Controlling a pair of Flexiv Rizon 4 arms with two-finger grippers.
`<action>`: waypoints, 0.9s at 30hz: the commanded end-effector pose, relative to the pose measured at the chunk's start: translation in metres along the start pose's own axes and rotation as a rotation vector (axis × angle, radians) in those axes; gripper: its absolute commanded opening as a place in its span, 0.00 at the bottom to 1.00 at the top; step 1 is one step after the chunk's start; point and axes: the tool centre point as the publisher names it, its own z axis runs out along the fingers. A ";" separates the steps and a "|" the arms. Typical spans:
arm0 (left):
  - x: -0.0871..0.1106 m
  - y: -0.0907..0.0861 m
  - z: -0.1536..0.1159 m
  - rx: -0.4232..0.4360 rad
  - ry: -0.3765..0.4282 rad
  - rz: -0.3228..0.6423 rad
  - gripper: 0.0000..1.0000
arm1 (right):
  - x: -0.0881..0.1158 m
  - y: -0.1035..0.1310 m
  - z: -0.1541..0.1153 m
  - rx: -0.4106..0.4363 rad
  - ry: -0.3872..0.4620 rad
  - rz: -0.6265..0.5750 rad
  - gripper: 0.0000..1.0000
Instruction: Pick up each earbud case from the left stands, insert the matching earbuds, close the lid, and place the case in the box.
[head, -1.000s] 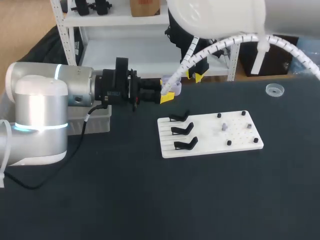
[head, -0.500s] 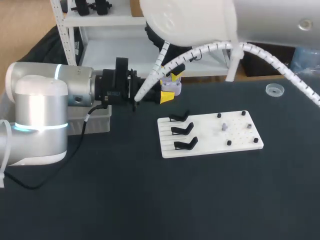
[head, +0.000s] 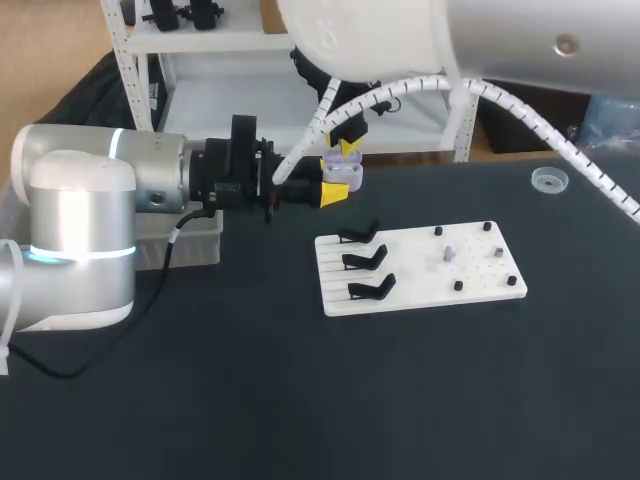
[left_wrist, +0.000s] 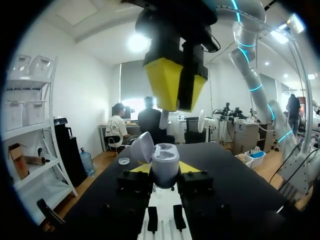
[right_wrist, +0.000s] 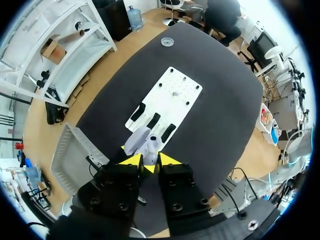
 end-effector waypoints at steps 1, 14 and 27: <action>0.001 0.001 0.000 0.000 -0.002 0.001 0.00 | -0.005 -0.003 0.005 -0.015 0.011 -0.002 0.00; 0.001 0.001 0.000 0.000 -0.002 0.001 0.00 | -0.001 -0.010 0.010 -0.029 0.032 -0.017 0.00; 0.001 0.001 0.000 0.000 -0.002 0.001 0.00 | 0.003 -0.010 0.013 -0.024 0.042 -0.032 0.00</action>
